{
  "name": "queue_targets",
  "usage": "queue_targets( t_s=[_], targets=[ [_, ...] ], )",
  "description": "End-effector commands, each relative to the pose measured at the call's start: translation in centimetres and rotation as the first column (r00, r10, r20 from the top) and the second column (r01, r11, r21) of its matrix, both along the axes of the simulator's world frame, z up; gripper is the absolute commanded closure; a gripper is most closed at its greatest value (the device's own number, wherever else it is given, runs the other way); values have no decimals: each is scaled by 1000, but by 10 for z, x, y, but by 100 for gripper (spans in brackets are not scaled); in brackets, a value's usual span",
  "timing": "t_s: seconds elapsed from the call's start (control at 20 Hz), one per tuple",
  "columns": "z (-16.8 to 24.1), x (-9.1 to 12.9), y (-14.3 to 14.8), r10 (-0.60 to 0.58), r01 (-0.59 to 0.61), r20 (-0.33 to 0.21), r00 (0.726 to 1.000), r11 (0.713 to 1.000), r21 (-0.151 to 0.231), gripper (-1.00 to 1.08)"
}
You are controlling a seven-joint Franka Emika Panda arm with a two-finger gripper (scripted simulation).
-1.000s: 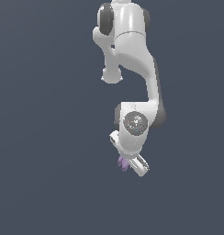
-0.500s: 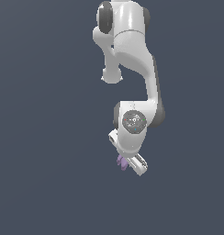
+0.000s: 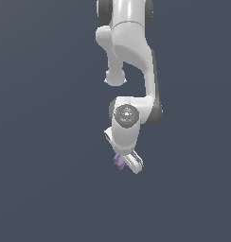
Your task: Pick up the object and move it to a goal position.
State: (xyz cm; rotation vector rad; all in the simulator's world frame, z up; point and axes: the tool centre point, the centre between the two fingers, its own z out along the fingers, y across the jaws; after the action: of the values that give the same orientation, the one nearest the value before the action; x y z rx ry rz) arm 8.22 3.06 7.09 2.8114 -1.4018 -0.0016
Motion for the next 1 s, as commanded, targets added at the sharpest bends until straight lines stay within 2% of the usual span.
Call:
queue_targets(
  t_s=[0.0,0.3,0.95],
  targets=[
    [7,-9,-14,-1,1,1,1000,1000,0,108],
    [28,-40,-60,-1,1,1,1000,1000,1,108],
    [85,-119,-178,-1,1,1,1000,1000,3,108]
  ],
)
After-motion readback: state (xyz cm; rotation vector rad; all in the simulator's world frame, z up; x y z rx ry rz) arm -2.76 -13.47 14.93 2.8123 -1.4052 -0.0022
